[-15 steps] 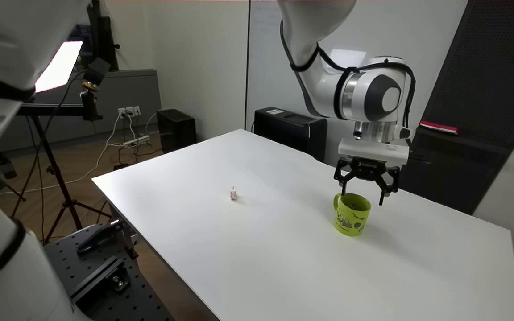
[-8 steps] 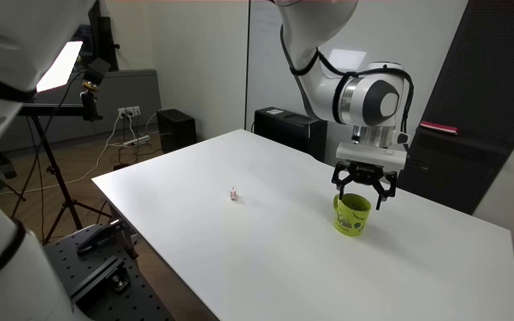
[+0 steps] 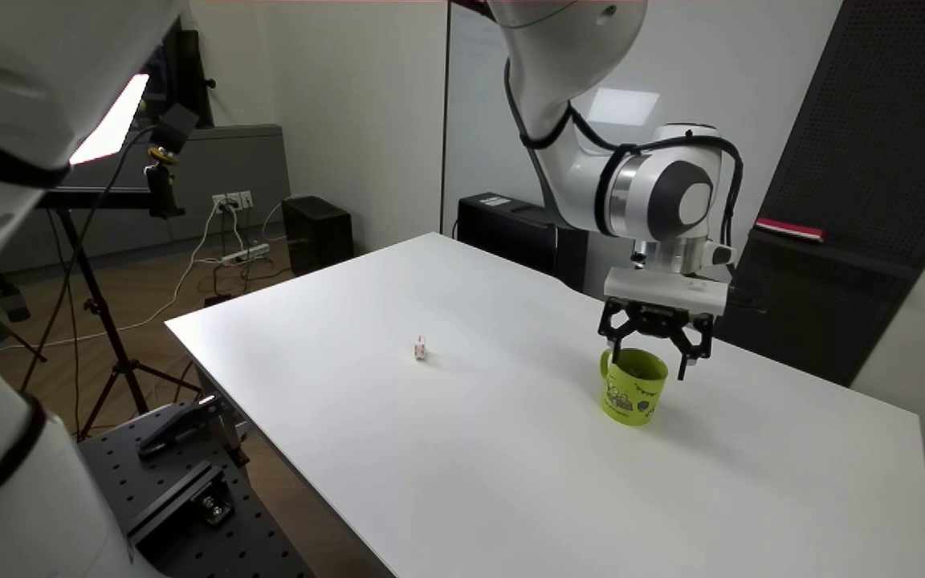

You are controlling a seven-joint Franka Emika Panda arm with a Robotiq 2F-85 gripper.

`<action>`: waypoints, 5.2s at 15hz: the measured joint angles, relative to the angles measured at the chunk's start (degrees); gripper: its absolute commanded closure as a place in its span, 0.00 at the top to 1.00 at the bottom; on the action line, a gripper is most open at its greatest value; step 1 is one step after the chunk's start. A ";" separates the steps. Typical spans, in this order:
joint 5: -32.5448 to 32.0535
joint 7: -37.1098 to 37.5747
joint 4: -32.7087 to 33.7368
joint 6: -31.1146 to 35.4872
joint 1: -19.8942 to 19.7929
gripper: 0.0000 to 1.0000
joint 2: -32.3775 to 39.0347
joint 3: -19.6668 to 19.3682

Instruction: Pick up the marker in the mug and put it on the table

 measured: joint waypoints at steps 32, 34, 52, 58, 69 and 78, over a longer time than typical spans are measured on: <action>-0.75 1.19 3.04 -3.22 0.86 0.05 0.25 -0.61; -0.74 1.23 3.50 -3.70 0.98 0.05 0.06 -0.57; 5.52 -0.08 4.45 -12.53 0.86 0.05 -10.71 3.19; 6.16 -0.28 -12.78 10.15 3.09 0.05 -18.11 5.35; 6.08 6.37 -44.38 49.05 10.99 0.05 -21.17 5.22; 8.46 7.87 -50.15 56.90 19.08 0.05 -15.13 -0.97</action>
